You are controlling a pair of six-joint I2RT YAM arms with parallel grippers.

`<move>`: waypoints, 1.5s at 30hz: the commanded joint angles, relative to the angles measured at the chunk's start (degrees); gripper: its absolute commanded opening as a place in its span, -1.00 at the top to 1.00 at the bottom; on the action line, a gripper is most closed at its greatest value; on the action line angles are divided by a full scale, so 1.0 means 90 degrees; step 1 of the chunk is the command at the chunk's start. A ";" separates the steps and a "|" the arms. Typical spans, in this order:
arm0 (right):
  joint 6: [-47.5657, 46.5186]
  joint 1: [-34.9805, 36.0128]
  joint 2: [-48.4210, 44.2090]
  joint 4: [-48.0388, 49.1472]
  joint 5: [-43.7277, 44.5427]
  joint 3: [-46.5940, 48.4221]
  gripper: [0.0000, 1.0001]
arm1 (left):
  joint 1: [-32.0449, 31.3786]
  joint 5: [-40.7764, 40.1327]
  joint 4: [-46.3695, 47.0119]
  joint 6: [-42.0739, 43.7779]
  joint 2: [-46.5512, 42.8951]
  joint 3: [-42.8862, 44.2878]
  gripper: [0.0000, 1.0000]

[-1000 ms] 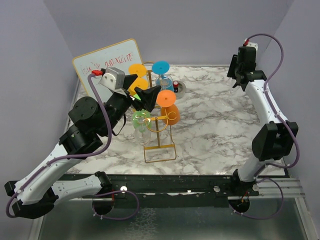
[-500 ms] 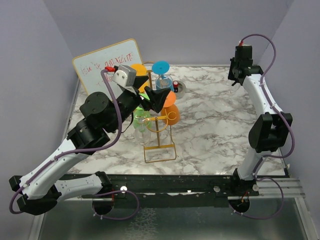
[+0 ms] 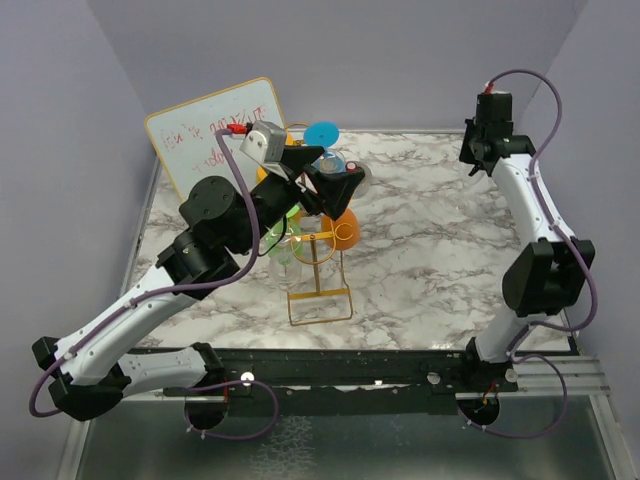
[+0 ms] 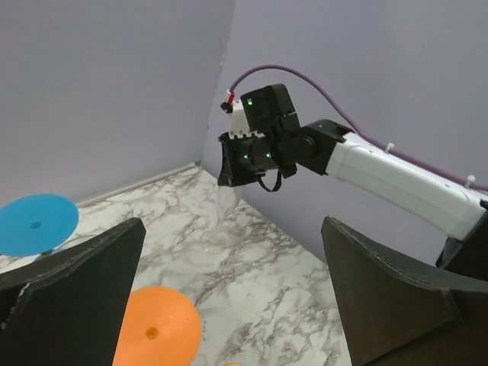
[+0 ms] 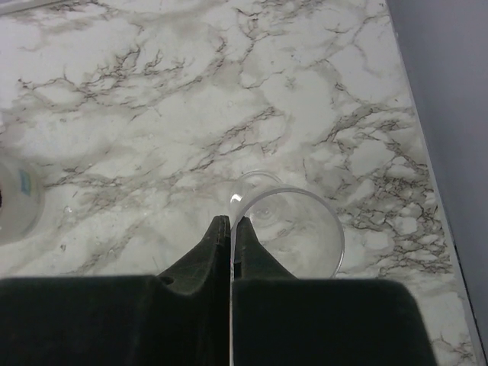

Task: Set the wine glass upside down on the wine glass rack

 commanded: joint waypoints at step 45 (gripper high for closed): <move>0.5099 -0.0029 -0.7420 0.7651 -0.2887 -0.5086 0.98 | -0.0039 -0.1070 0.2517 -0.6131 0.4079 0.3211 -0.66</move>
